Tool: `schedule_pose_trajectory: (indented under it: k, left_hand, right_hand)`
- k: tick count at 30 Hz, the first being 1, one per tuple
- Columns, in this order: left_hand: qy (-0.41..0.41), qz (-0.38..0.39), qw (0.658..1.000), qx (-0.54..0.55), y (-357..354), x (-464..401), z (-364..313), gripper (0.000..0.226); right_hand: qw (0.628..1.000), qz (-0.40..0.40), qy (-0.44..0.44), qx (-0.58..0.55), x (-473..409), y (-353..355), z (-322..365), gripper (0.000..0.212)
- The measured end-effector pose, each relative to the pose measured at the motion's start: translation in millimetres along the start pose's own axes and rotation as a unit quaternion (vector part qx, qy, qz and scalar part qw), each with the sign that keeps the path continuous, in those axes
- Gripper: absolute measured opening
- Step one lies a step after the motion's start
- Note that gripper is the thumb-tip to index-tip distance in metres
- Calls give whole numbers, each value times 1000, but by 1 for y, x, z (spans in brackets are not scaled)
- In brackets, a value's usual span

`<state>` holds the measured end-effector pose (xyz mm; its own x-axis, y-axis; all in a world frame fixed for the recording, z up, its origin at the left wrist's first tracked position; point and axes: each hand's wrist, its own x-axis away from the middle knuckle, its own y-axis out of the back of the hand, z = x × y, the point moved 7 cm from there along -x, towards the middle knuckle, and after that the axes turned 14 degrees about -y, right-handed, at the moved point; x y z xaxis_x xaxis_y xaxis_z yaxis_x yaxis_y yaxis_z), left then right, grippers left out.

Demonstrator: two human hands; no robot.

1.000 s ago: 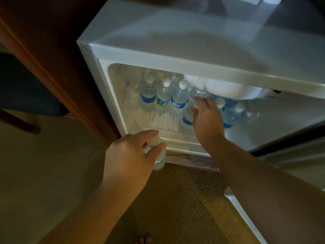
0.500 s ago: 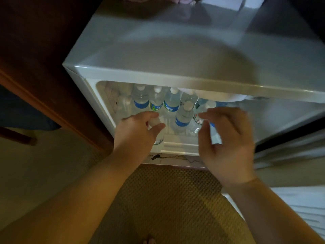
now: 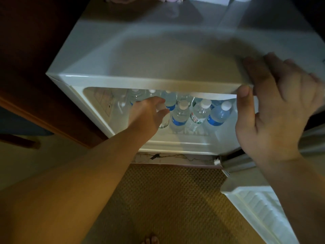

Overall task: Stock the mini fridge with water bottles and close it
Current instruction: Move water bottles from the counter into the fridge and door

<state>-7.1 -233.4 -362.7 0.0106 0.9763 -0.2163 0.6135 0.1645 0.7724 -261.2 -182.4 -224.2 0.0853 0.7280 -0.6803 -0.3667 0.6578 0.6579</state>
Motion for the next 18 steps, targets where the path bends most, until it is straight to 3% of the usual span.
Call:
schedule_pose_trajectory:
  k: [10, 15, 18]
  left_hand:
    - [59, 38, 998, 4, -22, -27, 0, 35]
    - [67, 39, 997, -7, -23, -25, -9, 17]
    - [79, 36, 996, -10, -23, -20, -11, 21]
  right_hand:
    - [1000, -5, -12, -24, -3, -1, -1, 41]
    - [1000, -8, -11, -25, -2, -2, -2, 40]
    - [1000, -14, -3, -26, -4, -3, -3, 39]
